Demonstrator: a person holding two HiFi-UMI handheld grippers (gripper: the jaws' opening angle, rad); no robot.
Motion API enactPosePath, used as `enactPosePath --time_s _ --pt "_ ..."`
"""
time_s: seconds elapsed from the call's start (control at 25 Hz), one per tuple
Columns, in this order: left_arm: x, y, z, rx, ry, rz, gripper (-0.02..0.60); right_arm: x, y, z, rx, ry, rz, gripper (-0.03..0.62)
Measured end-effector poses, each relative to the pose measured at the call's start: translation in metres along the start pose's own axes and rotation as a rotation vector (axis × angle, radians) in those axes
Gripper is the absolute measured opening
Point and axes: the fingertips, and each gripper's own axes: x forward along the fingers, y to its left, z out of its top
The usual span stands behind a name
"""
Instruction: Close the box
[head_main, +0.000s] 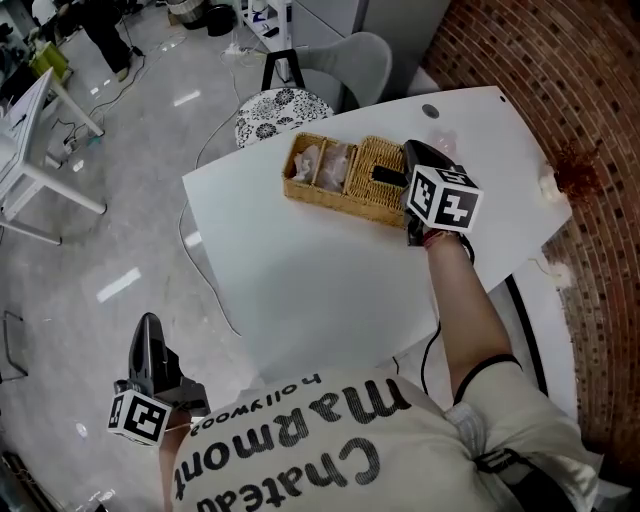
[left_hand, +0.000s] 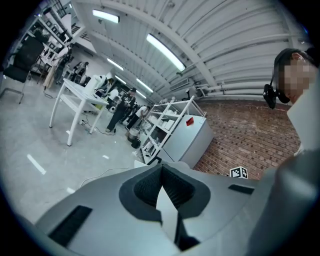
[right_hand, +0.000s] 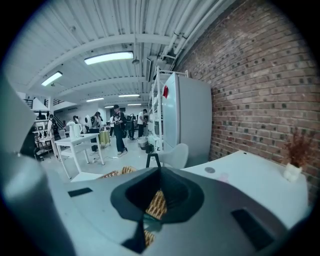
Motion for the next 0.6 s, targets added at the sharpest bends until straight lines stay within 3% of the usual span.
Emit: enactPosePath --time_s 0.6 --pt "0.000 0.003 -0.005 -0.001 0.006 0.021 0.002 0.026 -0.009 -0.015 0.006 0.066 0.014 0.017"
